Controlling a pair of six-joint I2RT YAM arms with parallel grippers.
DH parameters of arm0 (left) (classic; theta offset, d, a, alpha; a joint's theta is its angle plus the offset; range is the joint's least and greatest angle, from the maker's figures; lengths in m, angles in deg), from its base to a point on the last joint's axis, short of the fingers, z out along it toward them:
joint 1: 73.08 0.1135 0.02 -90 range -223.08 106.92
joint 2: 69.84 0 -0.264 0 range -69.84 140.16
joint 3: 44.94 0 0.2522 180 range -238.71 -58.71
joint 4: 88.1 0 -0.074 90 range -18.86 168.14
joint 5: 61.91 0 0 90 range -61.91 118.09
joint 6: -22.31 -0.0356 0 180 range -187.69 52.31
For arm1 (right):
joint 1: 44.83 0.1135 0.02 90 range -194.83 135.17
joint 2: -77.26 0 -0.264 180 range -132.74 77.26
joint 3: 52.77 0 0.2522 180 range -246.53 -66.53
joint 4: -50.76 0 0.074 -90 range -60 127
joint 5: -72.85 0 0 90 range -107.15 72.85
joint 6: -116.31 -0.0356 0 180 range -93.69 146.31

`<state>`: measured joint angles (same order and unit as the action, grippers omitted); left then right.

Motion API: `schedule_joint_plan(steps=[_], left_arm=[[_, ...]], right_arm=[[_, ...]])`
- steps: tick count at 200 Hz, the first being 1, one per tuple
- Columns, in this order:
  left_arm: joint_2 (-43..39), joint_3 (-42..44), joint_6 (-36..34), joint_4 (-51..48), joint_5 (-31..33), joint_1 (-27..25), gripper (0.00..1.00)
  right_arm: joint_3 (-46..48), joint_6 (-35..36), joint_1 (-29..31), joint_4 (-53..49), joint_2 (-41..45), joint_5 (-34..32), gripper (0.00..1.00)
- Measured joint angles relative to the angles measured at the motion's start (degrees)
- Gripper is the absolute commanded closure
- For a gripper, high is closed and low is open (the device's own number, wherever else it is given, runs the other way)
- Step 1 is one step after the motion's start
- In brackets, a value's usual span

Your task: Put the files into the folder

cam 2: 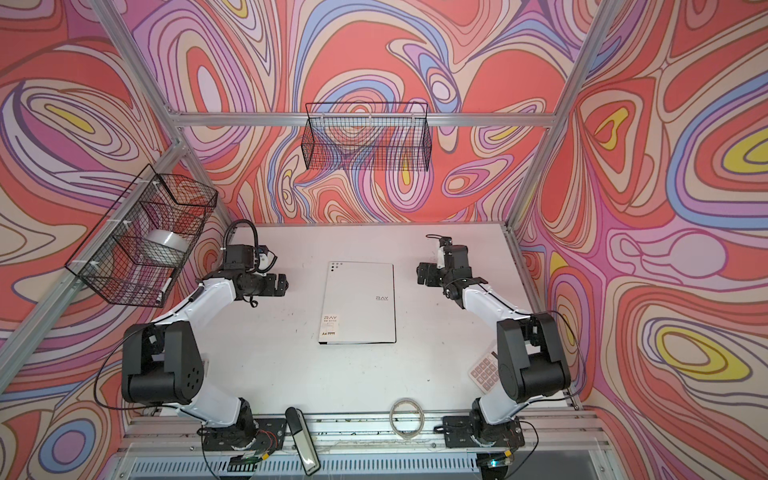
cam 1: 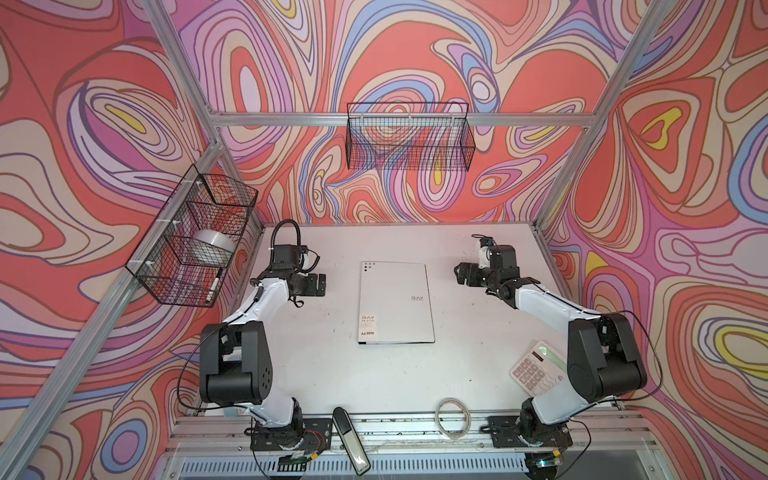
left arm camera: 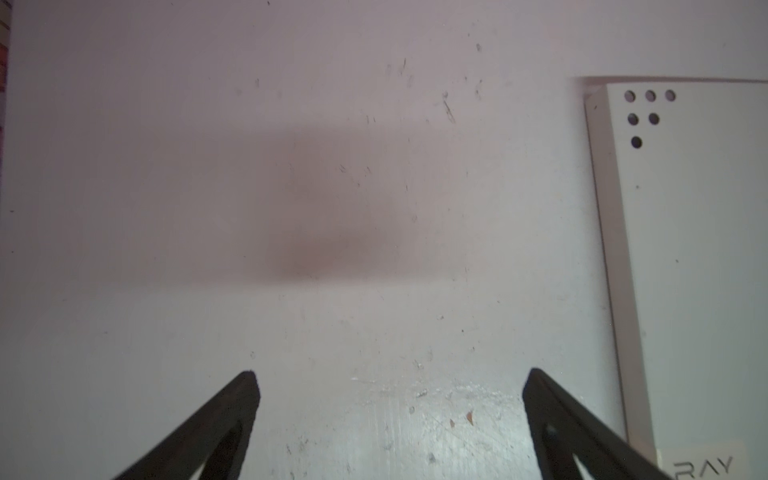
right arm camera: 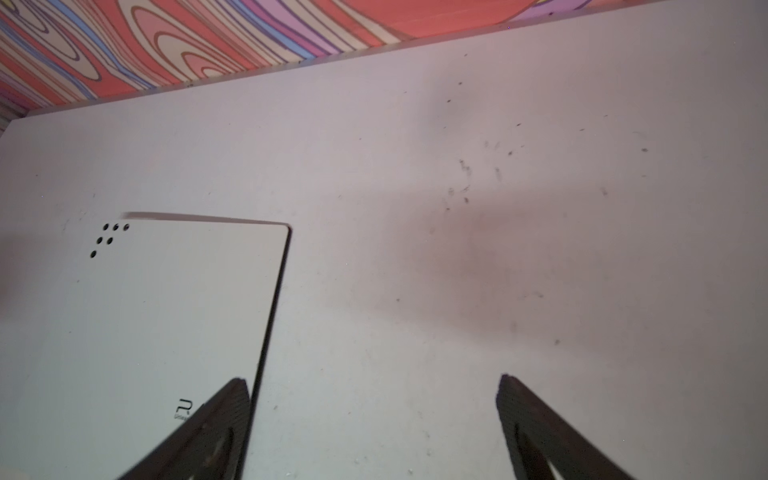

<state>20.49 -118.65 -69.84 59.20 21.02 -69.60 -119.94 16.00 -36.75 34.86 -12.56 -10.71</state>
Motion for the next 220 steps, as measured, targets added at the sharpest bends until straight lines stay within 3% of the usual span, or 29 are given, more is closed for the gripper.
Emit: schedule_joint_plan(steps=[32, 69, 93, 140, 202, 220], left_arm=[[-0.81, 5.88, 1.88, 10.97, -0.94, 2.01, 0.00], [-2.32, 18.43, 3.65, 27.43, -5.38, 2.56, 0.00], [-2.69, 26.01, 4.17, 39.06, -6.95, 2.58, 0.00], [-4.09, 36.68, 4.17, 55.25, -9.64, 2.60, 0.00], [-2.45, 46.23, 4.96, 77.79, -9.09, 2.60, 0.00], [-1.70, 48.17, 4.76, 79.23, -9.55, 2.56, 0.00]], right_arm=[[6.03, 3.45, -3.37, 4.04, 4.35, -2.34, 0.01], [20.98, 6.40, -5.20, 17.86, 13.20, -6.19, 0.02], [28.37, 7.13, -6.29, 27.41, 14.36, -7.82, 0.01], [35.71, 7.50, -7.02, 45.29, 10.16, -9.14, 0.01], [36.57, 7.26, -8.00, 64.35, -1.51, -10.78, 0.01], [36.72, 7.26, -8.31, 68.89, -4.33, -10.69, 0.02]])
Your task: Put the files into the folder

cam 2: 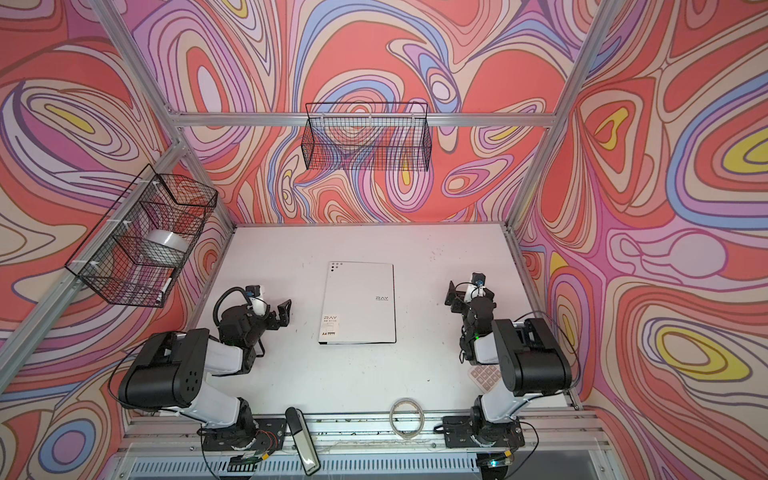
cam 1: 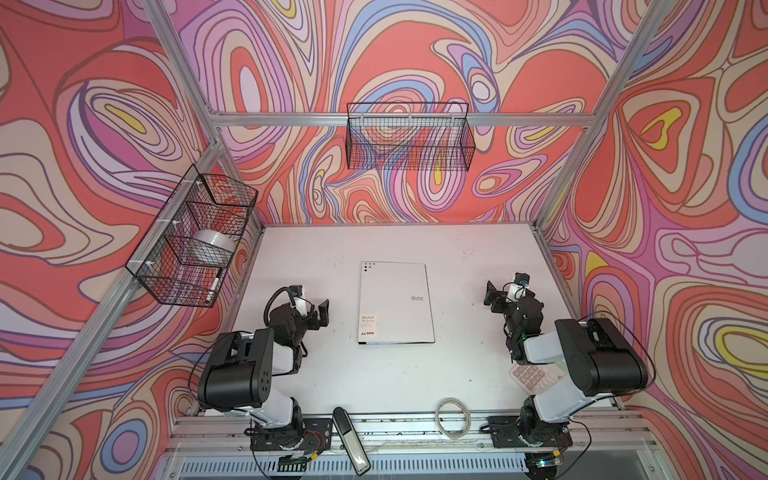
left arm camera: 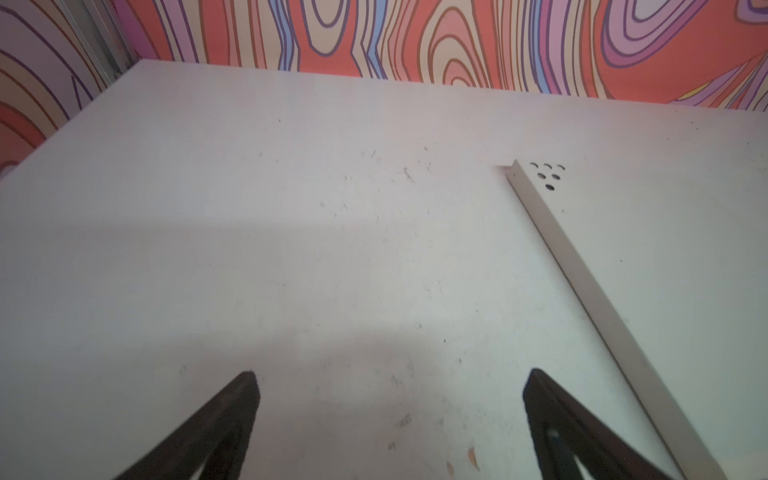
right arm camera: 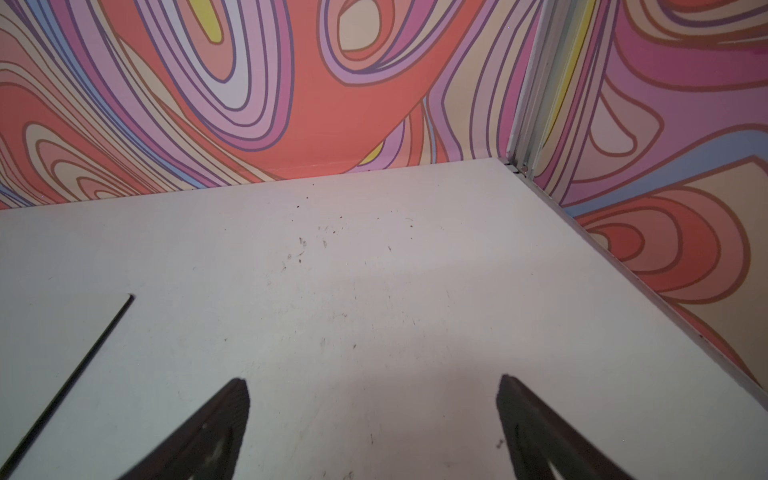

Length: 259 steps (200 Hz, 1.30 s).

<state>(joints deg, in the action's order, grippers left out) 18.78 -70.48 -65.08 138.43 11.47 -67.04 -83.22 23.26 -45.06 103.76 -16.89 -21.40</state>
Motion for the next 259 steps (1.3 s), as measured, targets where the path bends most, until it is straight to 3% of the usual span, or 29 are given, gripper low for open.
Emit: schedule_joint_plan(steps=[41, 92, 259], left_arm=[[-0.13, -2.21, 0.15, 1.14, 0.02, -0.02, 0.00], [-0.11, -8.57, -1.05, -5.11, 0.26, -1.49, 0.00], [-0.09, -8.66, -1.81, -7.87, 0.63, -2.03, 0.00]], right_arm=[[-1.40, -0.02, -1.42, 1.51, -4.17, 2.62, 0.02], [-9.94, 0.00, -1.99, -7.17, -4.17, 4.33, 0.02], [-10.03, 0.66, -1.70, -11.54, -4.17, 5.16, 0.02]])
